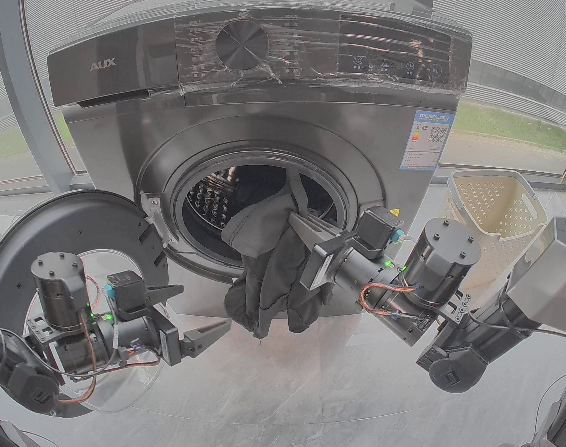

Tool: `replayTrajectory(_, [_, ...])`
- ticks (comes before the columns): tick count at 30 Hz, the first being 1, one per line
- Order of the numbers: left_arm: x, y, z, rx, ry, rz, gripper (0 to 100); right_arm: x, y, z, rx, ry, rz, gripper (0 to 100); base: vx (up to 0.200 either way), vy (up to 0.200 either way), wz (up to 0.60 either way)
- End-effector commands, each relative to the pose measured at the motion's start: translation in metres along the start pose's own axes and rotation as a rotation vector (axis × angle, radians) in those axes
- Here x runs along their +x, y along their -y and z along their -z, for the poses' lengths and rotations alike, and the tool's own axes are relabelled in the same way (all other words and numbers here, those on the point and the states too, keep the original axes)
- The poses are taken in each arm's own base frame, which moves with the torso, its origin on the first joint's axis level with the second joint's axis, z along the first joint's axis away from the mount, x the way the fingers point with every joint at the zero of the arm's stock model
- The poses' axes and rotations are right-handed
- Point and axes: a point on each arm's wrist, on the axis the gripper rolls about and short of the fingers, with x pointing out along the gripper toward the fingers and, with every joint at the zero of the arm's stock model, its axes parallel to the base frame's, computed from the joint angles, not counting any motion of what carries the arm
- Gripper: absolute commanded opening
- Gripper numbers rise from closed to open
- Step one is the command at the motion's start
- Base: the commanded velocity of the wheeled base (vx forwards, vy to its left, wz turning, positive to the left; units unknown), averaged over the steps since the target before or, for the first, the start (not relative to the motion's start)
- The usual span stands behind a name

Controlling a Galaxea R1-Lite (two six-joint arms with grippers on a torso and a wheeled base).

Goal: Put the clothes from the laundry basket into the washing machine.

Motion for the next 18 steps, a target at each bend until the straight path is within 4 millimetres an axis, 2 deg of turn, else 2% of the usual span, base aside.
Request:
replayTrajectory(1, [0.028,-0.001,0.024,-0.019,-0.104,0.020,100,0.000,0.000,0.001,0.001,0.000,0.002,0,0.000,0.000,0.00])
replayTrajectory(10, [0.068,-0.004,0.050,-0.033,-0.124,0.038,100,0.000,0.000,0.002,0.000,-0.003,0.005,0,0.000,0.000,0.00])
replayTrajectory(18, [0.093,-0.001,0.064,-0.030,-0.097,0.062,100,0.000,0.000,0.003,0.001,0.001,0.018,0,0.000,0.000,0.00])
